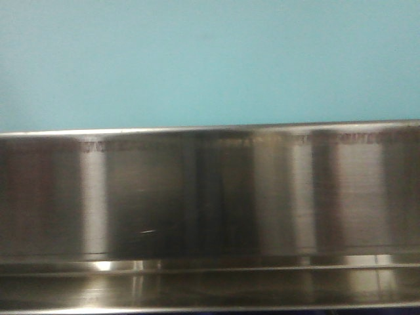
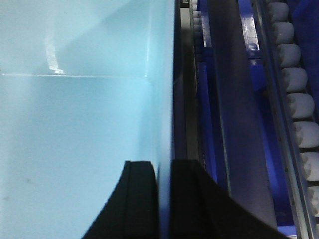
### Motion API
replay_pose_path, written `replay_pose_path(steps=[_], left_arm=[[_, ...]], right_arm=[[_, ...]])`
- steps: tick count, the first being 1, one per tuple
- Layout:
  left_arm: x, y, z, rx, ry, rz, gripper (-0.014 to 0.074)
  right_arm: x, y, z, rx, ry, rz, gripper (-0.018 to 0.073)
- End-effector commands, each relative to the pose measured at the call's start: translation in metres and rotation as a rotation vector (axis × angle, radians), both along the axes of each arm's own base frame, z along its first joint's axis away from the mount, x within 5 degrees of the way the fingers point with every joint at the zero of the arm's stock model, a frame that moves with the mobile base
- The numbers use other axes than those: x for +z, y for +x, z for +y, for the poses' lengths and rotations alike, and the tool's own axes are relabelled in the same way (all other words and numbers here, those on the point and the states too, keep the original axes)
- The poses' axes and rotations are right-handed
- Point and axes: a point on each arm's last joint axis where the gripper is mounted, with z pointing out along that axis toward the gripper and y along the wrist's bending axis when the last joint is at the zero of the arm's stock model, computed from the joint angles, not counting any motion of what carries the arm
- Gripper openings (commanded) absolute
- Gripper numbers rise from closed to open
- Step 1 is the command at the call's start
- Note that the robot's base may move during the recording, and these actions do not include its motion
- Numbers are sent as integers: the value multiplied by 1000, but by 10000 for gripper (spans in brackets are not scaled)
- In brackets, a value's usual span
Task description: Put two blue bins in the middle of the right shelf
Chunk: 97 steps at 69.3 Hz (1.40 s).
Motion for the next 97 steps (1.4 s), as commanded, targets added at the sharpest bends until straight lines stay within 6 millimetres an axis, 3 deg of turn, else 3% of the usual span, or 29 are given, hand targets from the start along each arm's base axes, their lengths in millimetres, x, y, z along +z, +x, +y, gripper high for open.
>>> replay_pose_path(steps=[1, 12, 17, 26, 32, 38, 46, 55, 97], left_arm=[[1, -2, -6, -34, -29, -10, -111], [1, -2, -6, -32, -30, -10, -111], [4, -2, -6, -30, -37, -17, -85], [9, -2, -6, -27, -49, -32, 76], [10, -1, -5, -24, -45, -38, 204], [10, -1, -5, -24, -45, -38, 309], [11, -1, -5, -24, -46, -40, 360], [11, -1, -5, -24, -46, -40, 360], [11, 0, -4, -20, -27, -53, 360]], right_arm=[[1, 1, 5, 25, 36, -25, -162], [1, 1, 5, 25, 36, -25, -148], [1, 1, 5, 25, 36, -25, -41], [1, 1, 5, 25, 36, -25, 199], [1, 1, 5, 25, 36, -25, 265], [3, 0, 5, 25, 41, -30, 270], [11, 0, 4, 25, 60, -50, 267], [18, 0, 4, 24, 73, -70, 267], [15, 1, 4, 24, 64, -66, 267]])
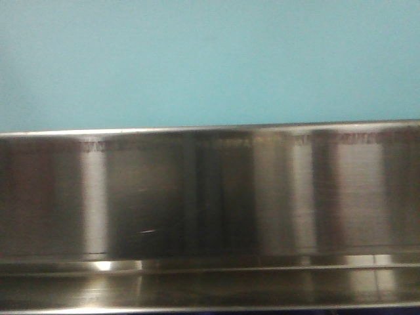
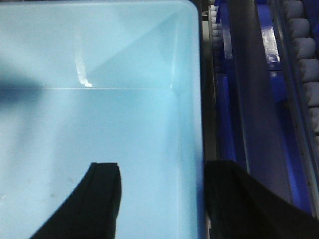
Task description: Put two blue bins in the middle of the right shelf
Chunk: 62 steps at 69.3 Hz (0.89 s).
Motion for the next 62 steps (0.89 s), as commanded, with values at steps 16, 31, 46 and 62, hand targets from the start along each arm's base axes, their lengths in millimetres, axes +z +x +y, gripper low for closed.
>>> replay_pose_path(steps=[16, 31, 46, 62], left_arm=[[3, -1, 0, 12, -19, -15, 360], [0, 2, -3, 21, -22, -1, 360], [-11, 9, -10, 17, -21, 41, 360], [-12, 10, -11, 17, -18, 45, 360]], right_arm=[[-6, 0, -1, 3, -23, -6, 267], [-8, 1, 0, 3, -27, -2, 267], [-10, 1, -1, 3, -32, 3, 267], [-12, 2, -1, 1, -48, 2, 267]])
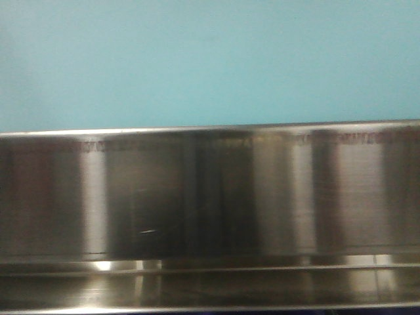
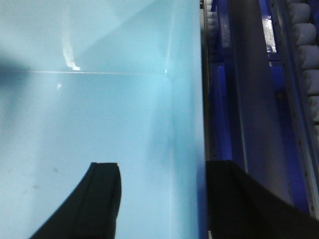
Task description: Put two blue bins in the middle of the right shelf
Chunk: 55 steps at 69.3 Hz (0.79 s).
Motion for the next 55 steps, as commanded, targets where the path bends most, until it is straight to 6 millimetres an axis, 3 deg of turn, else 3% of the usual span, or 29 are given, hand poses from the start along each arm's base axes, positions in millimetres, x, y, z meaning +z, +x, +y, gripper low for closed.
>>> replay_pose_path(steps=[1, 14, 55], left_arm=[[3, -1, -1, 1, -12, -10, 360], [3, -1, -1, 1, -12, -13, 360], [4, -1, 0, 2, -5, -17, 360]], right_arm=[[3, 1, -2, -1, -15, -34, 267], [14, 3, -6, -10, -27, -93, 267], [13, 5, -6, -11, -36, -95, 267]])
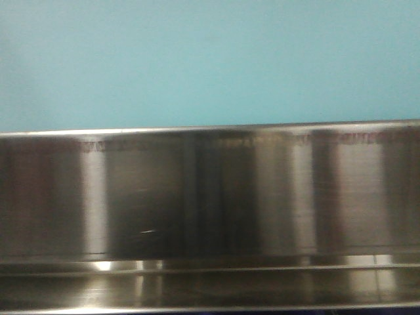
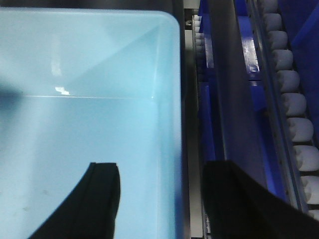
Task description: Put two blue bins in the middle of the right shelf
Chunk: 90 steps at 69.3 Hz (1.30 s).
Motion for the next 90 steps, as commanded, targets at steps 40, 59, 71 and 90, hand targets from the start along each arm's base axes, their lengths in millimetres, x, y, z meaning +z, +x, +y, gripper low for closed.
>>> replay_pose_path(steps=[40, 59, 71, 90], left_arm=[[35, -7, -2, -23, -107, -81, 360], [36, -4, 2, -34, -44, -113, 360], [38, -2, 6, -22, 0, -141, 360], [39, 1, 12, 5, 50, -175, 425]], right_arm=[[36, -7, 5, 97, 122, -39, 267], [37, -4, 1, 84, 75, -78, 267], [37, -4, 0, 83, 71, -82, 267], [37, -3, 0, 82, 69, -83, 267]])
